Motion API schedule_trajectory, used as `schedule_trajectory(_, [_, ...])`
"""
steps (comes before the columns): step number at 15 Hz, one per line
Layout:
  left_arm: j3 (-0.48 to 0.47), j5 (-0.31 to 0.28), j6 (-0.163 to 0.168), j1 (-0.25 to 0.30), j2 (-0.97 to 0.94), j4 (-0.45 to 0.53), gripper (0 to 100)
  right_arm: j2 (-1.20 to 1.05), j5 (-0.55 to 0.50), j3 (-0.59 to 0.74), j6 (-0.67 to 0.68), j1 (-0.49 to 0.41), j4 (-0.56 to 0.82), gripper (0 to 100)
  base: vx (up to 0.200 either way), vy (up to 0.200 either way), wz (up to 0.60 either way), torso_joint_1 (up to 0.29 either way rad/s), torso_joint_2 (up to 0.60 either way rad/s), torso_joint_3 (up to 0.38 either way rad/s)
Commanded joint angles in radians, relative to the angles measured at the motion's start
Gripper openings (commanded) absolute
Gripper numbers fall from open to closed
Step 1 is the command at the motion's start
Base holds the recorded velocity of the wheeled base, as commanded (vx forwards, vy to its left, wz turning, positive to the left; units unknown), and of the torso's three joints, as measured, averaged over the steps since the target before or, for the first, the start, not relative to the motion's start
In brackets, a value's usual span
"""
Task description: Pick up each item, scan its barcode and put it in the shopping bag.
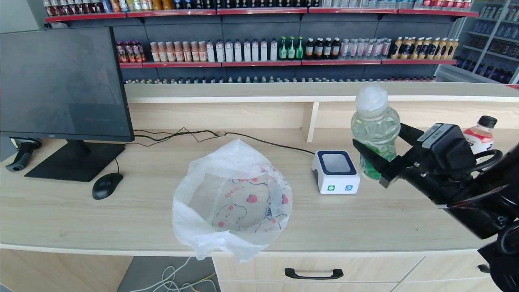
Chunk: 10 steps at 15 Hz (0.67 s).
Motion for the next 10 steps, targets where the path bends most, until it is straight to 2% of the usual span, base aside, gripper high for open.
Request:
schedule_trajectory(1, [0.000, 0.000, 0.001, 0.000, 0.001, -0.003, 100, 0.063, 0.025, -0.056, -0.036, -0.024, -0.002, 0, 0.000, 0.000, 0.00, 0.000, 0.00, 0.000])
schedule_trajectory(5, [0.000, 0.000, 0.004, 0.000, 0.001, -0.006, 100, 0.177, 0.141, -0.230, -0.096, -0.026, -0.002, 0, 0.000, 0.000, 0.00, 0.000, 0.00, 0.000])
schedule_trajectory(6, [0.000, 0.000, 0.018, 0.000, 0.001, -0.007, 100, 0.237, 0.240, -0.290, -0.125, -0.030, -0.002, 0, 0.000, 0.000, 0.00, 0.000, 0.00, 0.000])
schedule_trajectory(8, [0.000, -0.001, 0.050, 0.000, 0.001, -0.007, 100, 0.267, 0.306, -0.307, -0.134, -0.050, -0.002, 0, 0.000, 0.000, 0.00, 0.000, 0.00, 0.000])
schedule_trajectory(10, [0.000, -0.001, 0.047, 0.000, 0.001, -0.006, 100, 0.274, 0.338, -0.312, -0.140, -0.085, -0.002, 0, 0.000, 0.000, 0.00, 0.000, 0.00, 0.000])
